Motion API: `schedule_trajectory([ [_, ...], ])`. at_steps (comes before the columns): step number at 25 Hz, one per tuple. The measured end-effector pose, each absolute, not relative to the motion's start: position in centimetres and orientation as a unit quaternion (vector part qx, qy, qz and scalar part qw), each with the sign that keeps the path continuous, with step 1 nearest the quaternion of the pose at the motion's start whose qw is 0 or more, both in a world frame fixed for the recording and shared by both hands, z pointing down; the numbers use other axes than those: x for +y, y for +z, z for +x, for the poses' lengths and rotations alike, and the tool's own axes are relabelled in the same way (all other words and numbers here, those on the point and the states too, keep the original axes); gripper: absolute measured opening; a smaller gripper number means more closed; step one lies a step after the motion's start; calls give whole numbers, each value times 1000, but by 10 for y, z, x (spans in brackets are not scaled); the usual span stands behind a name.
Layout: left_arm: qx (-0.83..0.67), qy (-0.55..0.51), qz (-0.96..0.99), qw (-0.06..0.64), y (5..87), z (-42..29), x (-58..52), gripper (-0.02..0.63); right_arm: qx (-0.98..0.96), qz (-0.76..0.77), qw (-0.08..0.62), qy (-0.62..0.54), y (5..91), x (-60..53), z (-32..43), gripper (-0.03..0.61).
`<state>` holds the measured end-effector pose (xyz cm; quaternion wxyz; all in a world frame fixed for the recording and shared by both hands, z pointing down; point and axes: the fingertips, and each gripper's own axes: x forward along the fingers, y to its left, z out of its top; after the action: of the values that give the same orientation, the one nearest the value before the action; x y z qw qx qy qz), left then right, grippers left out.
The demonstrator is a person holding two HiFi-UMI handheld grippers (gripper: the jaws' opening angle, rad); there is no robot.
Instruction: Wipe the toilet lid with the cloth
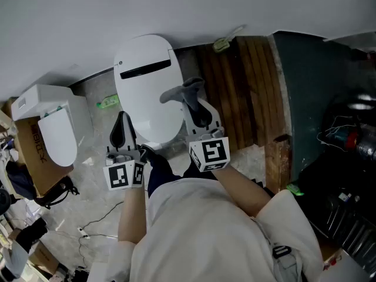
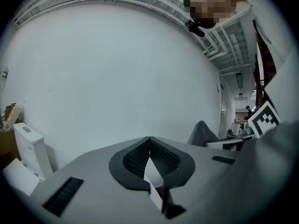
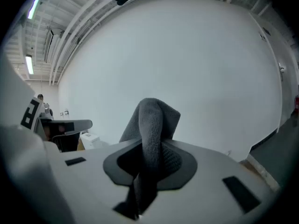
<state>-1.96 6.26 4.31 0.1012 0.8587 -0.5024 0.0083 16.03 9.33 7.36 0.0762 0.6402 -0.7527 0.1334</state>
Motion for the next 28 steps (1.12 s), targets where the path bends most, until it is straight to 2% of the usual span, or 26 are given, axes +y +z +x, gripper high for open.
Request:
schedule_trajectory([
  [17,-499,13,859,112,53,-16,62,15,-755,636,89,132,88,91,160,66],
  [21,-498,24,858,122,70,-17,56,15,-770,614,141,101,117,72,159,66],
  [28,-497,48,854,143,126,-16,39,15,-785,544,295,-12,226,9,178,66],
])
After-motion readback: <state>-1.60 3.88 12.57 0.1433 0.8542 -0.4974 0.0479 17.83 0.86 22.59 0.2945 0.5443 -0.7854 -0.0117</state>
